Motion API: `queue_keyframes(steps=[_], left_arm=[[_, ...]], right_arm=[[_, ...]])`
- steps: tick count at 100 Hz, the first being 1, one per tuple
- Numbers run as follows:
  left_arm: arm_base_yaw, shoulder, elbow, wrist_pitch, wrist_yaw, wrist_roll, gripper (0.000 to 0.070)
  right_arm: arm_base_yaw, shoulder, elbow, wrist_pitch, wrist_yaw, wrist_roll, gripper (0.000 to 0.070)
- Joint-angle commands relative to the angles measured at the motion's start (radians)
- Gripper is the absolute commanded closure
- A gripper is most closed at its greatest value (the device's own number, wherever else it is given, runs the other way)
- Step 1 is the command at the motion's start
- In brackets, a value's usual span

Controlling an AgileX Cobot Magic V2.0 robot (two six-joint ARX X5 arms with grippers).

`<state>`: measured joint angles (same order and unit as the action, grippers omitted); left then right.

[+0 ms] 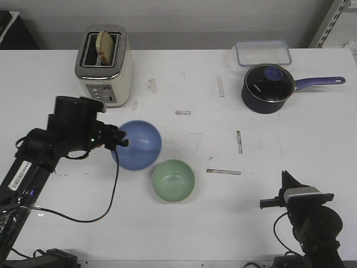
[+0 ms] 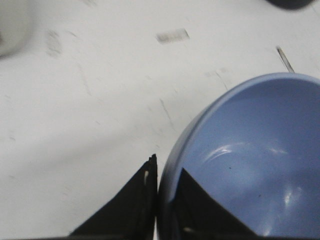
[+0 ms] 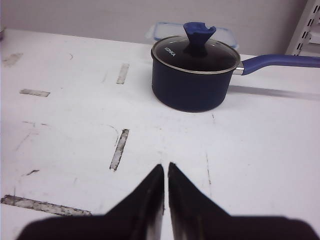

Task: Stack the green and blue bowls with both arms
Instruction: 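Carry the blue bowl with the left gripper and lower it into the green bowl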

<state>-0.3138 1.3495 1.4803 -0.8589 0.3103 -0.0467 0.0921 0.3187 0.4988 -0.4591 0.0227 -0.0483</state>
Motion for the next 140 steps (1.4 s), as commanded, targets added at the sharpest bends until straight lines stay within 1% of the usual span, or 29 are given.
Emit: queue_keyframes(steps=[1, 15, 25, 33, 40, 62, 100, 111, 115, 120, 121, 122, 123, 126, 129, 140], left_arm=[[-0.071, 0.027, 0.012, -0.026, 0.004, -0.01, 0.07], [-0.19, 0.089, 0.01, -0.037, 0.0, 0.002, 0.07], [-0.243, 0.149, 0.01, -0.029, -0.009, 0.012, 0.07], [-0.271, 0.202, 0.01, -0.028, -0.035, 0.018, 0.07], [-0.281, 0.245, 0.01, -0.031, -0.052, 0.035, 0.07], [-0.282, 0.338, 0.01, -0.03, -0.052, 0.035, 0.07], [-0.287, 0.346, 0.011, 0.017, -0.051, 0.029, 0.07], [-0.293, 0.346, 0.011, 0.018, -0.051, 0.03, 0.069], [-0.294, 0.346, 0.011, 0.019, -0.051, 0.029, 0.0659], [-0.297, 0.346, 0.011, 0.024, -0.051, 0.027, 0.0578], [-0.298, 0.346, 0.011, 0.025, -0.051, 0.027, 0.0552], [-0.298, 0.346, 0.011, 0.025, -0.051, 0.027, 0.0543], [-0.299, 0.346, 0.011, 0.026, -0.051, 0.027, 0.0516], [-0.3, 0.346, 0.011, 0.025, -0.051, 0.027, 0.0472], [-0.301, 0.346, 0.011, 0.023, -0.051, 0.027, 0.0413], [-0.302, 0.345, 0.011, 0.021, -0.051, 0.027, 0.028]], right_arm=[[0.001, 0.005, 0.006, 0.009, 0.0, 0.01, 0.07], [0.001, 0.01, 0.005, 0.009, 0.0, 0.01, 0.07], [0.001, 0.01, 0.006, 0.008, 0.0, 0.01, 0.07], [0.001, 0.01, 0.005, 0.008, 0.0, 0.01, 0.07], [0.001, 0.01, 0.005, 0.008, 0.0, 0.01, 0.07], [0.001, 0.01, 0.005, 0.008, 0.0, 0.01, 0.07], [0.001, 0.01, 0.006, 0.008, 0.0, 0.01, 0.07], [0.001, 0.01, 0.005, 0.008, 0.0, 0.01, 0.07], [0.001, 0.01, 0.006, 0.008, 0.0, 0.009, 0.07], [0.001, 0.01, 0.006, 0.008, 0.0, 0.01, 0.07], [0.001, 0.01, 0.005, 0.008, 0.0, 0.01, 0.07], [0.001, 0.01, 0.005, 0.008, 0.0, 0.009, 0.07], [0.001, 0.01, 0.005, 0.008, 0.0, 0.01, 0.07], [0.001, 0.01, 0.005, 0.008, 0.0, 0.009, 0.07], [0.001, 0.01, 0.006, 0.008, 0.0, 0.007, 0.07], [0.001, 0.01, 0.006, 0.008, 0.0, 0.006, 0.07]])
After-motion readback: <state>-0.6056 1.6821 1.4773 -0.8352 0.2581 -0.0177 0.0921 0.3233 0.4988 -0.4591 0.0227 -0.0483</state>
